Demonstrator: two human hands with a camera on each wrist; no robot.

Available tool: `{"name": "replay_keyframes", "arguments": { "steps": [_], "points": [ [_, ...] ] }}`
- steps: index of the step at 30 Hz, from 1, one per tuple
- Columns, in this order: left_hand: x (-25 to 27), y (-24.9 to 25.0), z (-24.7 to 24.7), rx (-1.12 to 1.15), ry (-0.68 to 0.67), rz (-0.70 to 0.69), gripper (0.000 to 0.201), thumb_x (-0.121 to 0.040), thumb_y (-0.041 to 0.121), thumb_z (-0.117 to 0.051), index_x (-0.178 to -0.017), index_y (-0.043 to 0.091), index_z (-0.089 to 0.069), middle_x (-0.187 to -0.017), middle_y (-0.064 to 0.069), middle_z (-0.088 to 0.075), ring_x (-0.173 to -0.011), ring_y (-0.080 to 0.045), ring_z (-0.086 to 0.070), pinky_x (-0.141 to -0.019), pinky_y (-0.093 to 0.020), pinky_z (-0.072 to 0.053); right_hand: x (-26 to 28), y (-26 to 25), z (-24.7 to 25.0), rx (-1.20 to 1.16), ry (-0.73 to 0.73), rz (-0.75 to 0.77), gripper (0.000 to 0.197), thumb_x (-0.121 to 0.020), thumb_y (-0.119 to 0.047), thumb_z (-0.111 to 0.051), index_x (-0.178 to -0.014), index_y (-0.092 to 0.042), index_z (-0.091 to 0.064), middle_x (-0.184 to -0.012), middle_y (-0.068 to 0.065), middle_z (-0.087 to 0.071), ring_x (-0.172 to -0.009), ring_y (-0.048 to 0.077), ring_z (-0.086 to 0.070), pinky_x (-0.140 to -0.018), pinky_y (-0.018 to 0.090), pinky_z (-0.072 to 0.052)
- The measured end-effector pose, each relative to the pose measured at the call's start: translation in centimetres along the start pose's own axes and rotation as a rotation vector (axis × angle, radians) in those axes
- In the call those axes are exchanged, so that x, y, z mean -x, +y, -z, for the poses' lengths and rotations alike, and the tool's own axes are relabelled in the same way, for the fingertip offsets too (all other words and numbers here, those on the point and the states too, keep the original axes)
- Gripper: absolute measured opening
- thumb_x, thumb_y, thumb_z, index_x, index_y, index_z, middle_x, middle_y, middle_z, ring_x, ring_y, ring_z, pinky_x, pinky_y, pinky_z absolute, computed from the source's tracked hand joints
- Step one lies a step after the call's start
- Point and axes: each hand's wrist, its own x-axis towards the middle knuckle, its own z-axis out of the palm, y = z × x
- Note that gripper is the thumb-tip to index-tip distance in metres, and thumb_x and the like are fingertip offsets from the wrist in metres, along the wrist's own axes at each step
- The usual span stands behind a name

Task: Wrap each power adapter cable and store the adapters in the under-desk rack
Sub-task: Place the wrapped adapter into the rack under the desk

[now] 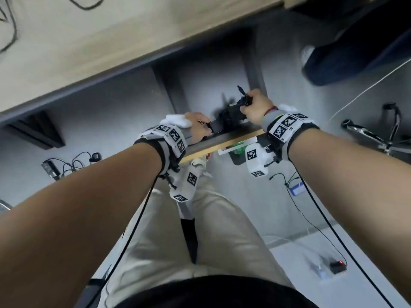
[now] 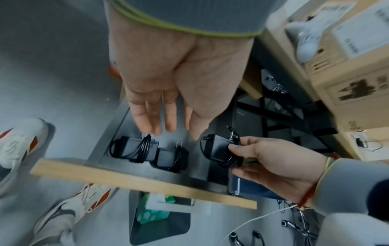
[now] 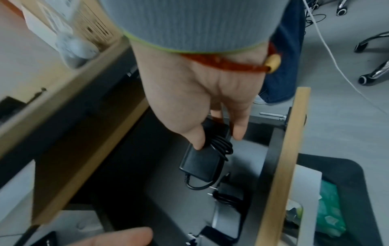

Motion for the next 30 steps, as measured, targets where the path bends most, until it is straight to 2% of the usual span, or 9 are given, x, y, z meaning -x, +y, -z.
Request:
{"name": "replay_keyframes", "arguments": {
  "steps": [4, 8, 12, 17, 21, 23, 25, 28, 30],
  "points": [
    [-3.4, -1.4, -2.6, -0.146, -0.099, 0.045, 0.051, -0.094, 0.023, -0.064, -0.143, 0.023, -0.047, -0.145, -0.001, -0.049, -0.127, -0.02, -0.052, -0.091, -0.018, -0.037, -3.1, 2.5, -2.1, 0.128, 0.047, -0.035, 0.045, -0.094, -0.026, -0.056, -0.135, -0.015, -0.041, -0.127, 0.015, -0.059, -0.114, 0.036, -0.058, -0.097, 0.038, -0.048],
    [-6.2, -1.3, -4.7, -0.297, -0.022, 0.003, 0.059, -0.089, 0.04, -0.065, -0.144, 0.032, -0.044, -0.152, 0.002, -0.041, -0.13, -0.022, -0.049, -0.108, -0.034, -0.041, -5.6, 3.7, -3.7, 0.273, 0.048, -0.049, 0.047, -0.096, -0.026, -0.054, -0.136, -0.008, -0.037, -0.133, 0.02, -0.055, -0.123, 0.038, -0.055, -0.105, 0.045, -0.044],
    [-7.9, -0.2, -5.8, -0.345, -0.052, -0.003, 0.067, -0.093, 0.037, -0.061, -0.152, 0.03, -0.029, -0.155, -0.004, -0.035, -0.135, -0.025, -0.043, -0.109, -0.033, -0.035, -6.9, 4.8, -4.4, 0.322, 0.019, -0.032, 0.052, -0.095, -0.022, -0.053, -0.141, -0.006, -0.035, -0.134, 0.021, -0.054, -0.122, 0.037, -0.055, -0.099, 0.041, -0.044],
    [-8.9, 0.7, -7.4, -0.388, -0.121, 0.013, 0.079, -0.095, 0.038, -0.058, -0.156, 0.023, -0.01, -0.162, -0.01, -0.017, -0.146, -0.029, -0.024, -0.116, -0.036, -0.023, -8.0, 6.2, -4.6, 0.291, -0.023, 0.061, 0.042, -0.095, -0.019, -0.048, -0.134, -0.006, -0.046, -0.131, 0.022, -0.053, -0.119, 0.039, -0.053, -0.096, 0.044, -0.044],
    [-9.3, 0.6, -8.5, -0.364, -0.064, -0.014, 0.069, -0.096, 0.037, -0.056, -0.154, 0.022, -0.022, -0.158, -0.009, -0.027, -0.143, -0.029, -0.029, -0.11, -0.031, -0.028, -8.5, 6.2, -4.9, 0.331, -0.059, 0.078, 0.041, -0.095, -0.019, -0.046, -0.134, -0.006, -0.048, -0.132, 0.021, -0.053, -0.12, 0.04, -0.053, -0.097, 0.044, -0.044],
    [-9.8, 0.3, -8.9, -0.373, -0.055, -0.015, 0.054, -0.095, 0.038, -0.057, -0.146, 0.027, -0.039, -0.149, -0.002, -0.04, -0.136, -0.02, -0.04, -0.096, -0.013, -0.033, -8.6, 6.2, -4.9, 0.336, -0.073, 0.086, 0.042, -0.095, -0.019, -0.046, -0.135, -0.006, -0.048, -0.133, 0.021, -0.053, -0.121, 0.039, -0.052, -0.098, 0.044, -0.044],
    [-10.1, 0.3, -9.0, -0.366, -0.054, -0.005, 0.035, -0.094, 0.041, -0.058, -0.129, 0.039, -0.049, -0.129, 0.009, -0.049, -0.12, -0.006, -0.048, -0.083, -0.005, -0.033, -8.8, 6.1, -4.9, 0.329, -0.076, 0.085, 0.043, -0.095, -0.02, -0.046, -0.136, -0.006, -0.048, -0.133, 0.02, -0.053, -0.121, 0.039, -0.052, -0.098, 0.044, -0.044],
    [-10.4, 0.1, -8.9, -0.351, -0.07, 0.019, 0.063, -0.093, 0.042, -0.059, -0.149, 0.029, -0.034, -0.156, 0.001, -0.03, -0.143, -0.021, -0.03, -0.104, -0.023, -0.025, -8.4, 5.8, -4.7, 0.299, -0.08, 0.066, 0.047, -0.093, -0.021, -0.047, -0.138, -0.007, -0.046, -0.135, 0.02, -0.052, -0.123, 0.039, -0.051, -0.099, 0.044, -0.043],
    [-10.5, 0.0, -8.4, -0.323, -0.073, 0.029, 0.071, -0.092, 0.046, -0.06, -0.152, 0.028, -0.028, -0.161, -0.002, -0.021, -0.147, -0.024, -0.022, -0.115, -0.031, -0.019, -8.0, 5.3, -4.4, 0.258, -0.07, 0.039, 0.051, -0.093, -0.02, -0.048, -0.141, -0.006, -0.041, -0.138, 0.02, -0.049, -0.125, 0.039, -0.049, -0.101, 0.044, -0.042]
  ]
}}
